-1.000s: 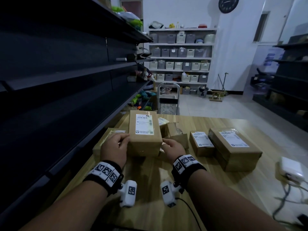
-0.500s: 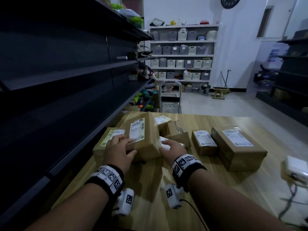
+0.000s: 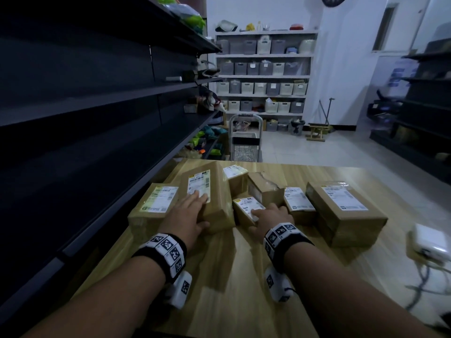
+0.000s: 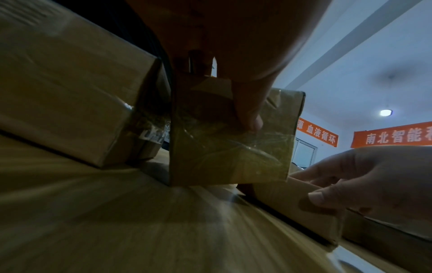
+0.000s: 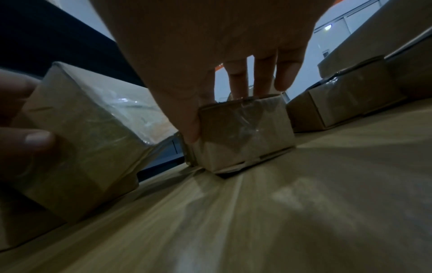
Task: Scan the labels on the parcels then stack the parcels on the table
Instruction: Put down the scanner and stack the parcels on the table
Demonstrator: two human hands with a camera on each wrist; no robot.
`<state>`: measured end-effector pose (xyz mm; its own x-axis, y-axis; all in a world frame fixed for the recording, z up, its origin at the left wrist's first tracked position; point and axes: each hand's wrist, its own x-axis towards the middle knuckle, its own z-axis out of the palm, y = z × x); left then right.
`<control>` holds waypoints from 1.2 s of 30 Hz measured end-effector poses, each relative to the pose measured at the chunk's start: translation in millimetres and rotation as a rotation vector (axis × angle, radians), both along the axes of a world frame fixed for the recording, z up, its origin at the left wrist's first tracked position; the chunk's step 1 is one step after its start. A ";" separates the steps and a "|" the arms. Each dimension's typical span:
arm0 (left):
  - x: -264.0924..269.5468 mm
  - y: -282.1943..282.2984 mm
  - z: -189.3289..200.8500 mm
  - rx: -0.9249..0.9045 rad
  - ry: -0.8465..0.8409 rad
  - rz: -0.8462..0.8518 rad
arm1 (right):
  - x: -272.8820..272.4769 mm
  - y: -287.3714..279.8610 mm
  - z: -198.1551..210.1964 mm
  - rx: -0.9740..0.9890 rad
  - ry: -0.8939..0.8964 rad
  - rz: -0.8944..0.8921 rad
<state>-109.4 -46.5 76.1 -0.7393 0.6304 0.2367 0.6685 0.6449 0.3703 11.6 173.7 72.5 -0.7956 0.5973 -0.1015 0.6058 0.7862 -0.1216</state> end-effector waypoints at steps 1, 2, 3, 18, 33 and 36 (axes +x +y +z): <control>1.4 0.2 1.6 -0.014 0.014 0.000 | 1.2 1.3 1.1 0.002 -0.009 -0.011; 3.2 0.3 3.1 -0.031 0.030 0.001 | 2.0 2.4 2.8 -0.002 -0.022 -0.018; 5.2 -0.2 4.0 -0.043 0.040 0.004 | 2.3 3.1 4.5 -0.009 -0.034 -0.024; 0.6 -24.7 20.7 -0.089 0.096 0.089 | -15.3 -69.6 15.5 -0.324 0.482 0.206; -53.2 -76.5 13.2 -0.232 -0.075 0.148 | -51.4 -91.3 5.8 -0.227 0.292 0.247; -52.6 -75.5 16.4 -0.225 -0.079 0.155 | -51.5 -89.2 0.6 -0.257 0.295 0.243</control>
